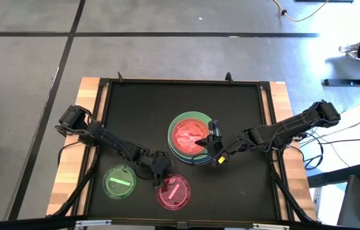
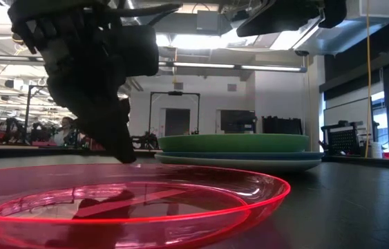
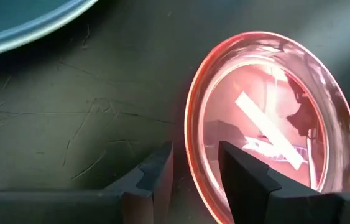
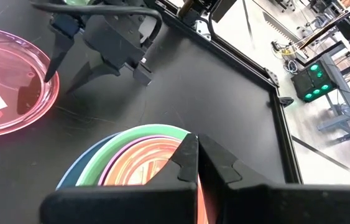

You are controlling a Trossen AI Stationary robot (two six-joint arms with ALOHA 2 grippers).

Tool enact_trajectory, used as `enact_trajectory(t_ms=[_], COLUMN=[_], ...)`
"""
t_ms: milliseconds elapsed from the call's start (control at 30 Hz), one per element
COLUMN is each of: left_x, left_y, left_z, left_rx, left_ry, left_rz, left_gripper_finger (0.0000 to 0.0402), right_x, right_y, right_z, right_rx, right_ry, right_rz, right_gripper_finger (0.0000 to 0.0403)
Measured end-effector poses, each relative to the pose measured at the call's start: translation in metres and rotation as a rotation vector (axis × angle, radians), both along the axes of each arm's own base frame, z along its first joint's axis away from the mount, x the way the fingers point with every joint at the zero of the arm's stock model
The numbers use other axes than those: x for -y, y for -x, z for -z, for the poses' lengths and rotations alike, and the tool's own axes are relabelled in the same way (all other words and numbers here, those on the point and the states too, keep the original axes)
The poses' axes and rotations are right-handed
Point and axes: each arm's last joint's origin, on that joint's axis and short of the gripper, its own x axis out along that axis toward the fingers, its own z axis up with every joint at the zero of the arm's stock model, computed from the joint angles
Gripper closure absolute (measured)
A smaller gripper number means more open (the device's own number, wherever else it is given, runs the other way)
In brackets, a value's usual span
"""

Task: Stack plastic plates
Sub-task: Stack the pink plate on top of the pink plate

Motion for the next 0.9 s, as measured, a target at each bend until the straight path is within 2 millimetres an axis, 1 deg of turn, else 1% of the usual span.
enact_trajectory(t_ms=[167, 333, 400, 567, 667, 900], left_x=[0.000, 0.000, 0.001, 0.000, -0.001, -0.003], left_y=[0.000, -0.002, -0.005, -0.009, -0.009, -0.010], left_z=[0.001, 0.013, 0.015, 0.016, 0.016, 0.016], left_rx=[0.002, -0.032, -0.021, 0.016, 0.020, 0.035], left_ry=[-0.015, -0.002, 0.033, 0.007, -0.007, -0.052], left_rz=[0.018, 0.022, 0.041, 0.093, 0.108, 0.141], left_gripper_finger=[0.0280, 0.0280, 0.0280, 0.0284, 0.0304, 0.0385], right_x=[0.000, 0.000, 0.000, 0.000, 0.000, 0.000], right_y=[0.000, 0.000, 0.000, 0.000, 0.000, 0.000], right_z=[0.000, 0.000, 0.000, 0.000, 0.000, 0.000], right_rx=[0.000, 0.002, 0.002, 0.002, 0.002, 0.001], right_ry=[0.000, -0.001, -0.001, -0.001, -0.001, -0.001], right_rz=[0.000, 0.000, 0.000, 0.000, -0.001, 0.000], right_gripper_finger=[0.0402, 0.0402, 0.0402, 0.0402, 0.0402, 0.0402])
